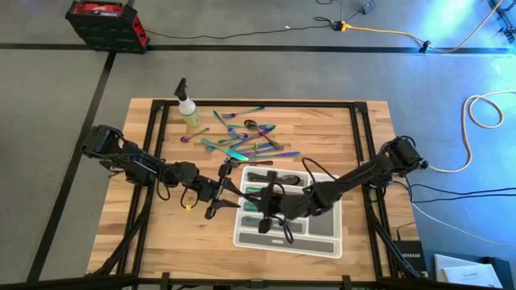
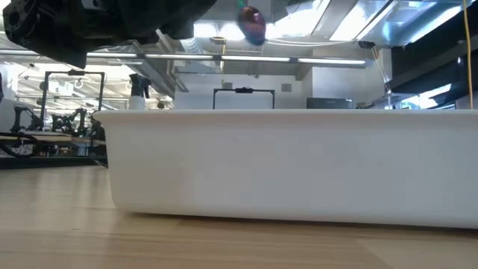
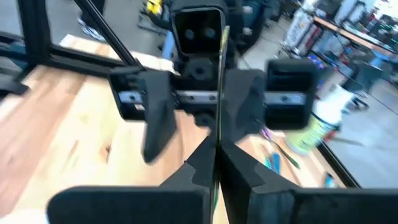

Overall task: Sort silverware
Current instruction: Put the purple spoon into the white silverware tray

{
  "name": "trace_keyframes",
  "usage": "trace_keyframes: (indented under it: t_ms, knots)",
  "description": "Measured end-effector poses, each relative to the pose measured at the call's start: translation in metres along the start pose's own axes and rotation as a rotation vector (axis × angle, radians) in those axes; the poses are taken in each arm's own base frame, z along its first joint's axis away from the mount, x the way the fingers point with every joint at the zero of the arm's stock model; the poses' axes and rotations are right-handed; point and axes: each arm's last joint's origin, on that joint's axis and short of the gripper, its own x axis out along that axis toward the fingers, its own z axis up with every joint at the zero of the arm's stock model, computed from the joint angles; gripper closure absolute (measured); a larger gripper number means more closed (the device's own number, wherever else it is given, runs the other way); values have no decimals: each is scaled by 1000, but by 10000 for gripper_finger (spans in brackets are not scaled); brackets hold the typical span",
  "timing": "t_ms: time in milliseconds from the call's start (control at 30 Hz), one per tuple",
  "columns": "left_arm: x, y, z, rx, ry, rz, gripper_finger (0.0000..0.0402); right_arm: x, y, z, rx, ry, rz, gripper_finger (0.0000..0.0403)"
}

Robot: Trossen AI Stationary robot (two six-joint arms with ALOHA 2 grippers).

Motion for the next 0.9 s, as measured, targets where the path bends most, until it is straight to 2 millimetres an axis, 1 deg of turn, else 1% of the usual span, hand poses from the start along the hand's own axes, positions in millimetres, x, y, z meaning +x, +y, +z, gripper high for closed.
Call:
trace_keyframes:
  t_ms: [100,167,233,300,367,433,567,700,800,900]
  knots:
    - [0,-2,-5,-29,61,-12,209,-17,1,0,13,74,-29,403]
    - [-1,-5,-10,-42,109,-33,202,-26,2,-9,20,171,-56,403]
    - [-1,-7,-14,-48,155,-52,199,-29,3,-22,26,272,-55,403]
    - [-2,-8,-17,-49,187,-53,199,-28,-1,-30,60,342,-57,403]
    - [-3,-9,-20,-45,232,-43,199,-25,-5,-34,87,375,-80,403]
    - [-4,-10,-24,-44,282,-33,199,-21,-7,-41,74,417,-94,403]
    - [-7,-14,-33,-61,394,-34,198,-6,-15,-55,74,506,-48,403]
    - [-9,-16,-37,-94,449,-49,198,10,-21,-78,44,629,-47,403]
    - [-10,-17,-38,-116,464,-50,198,20,-22,-82,57,657,-21,403]
    - [-10,-17,-39,-118,472,-53,198,33,-20,-83,30,699,36,403]
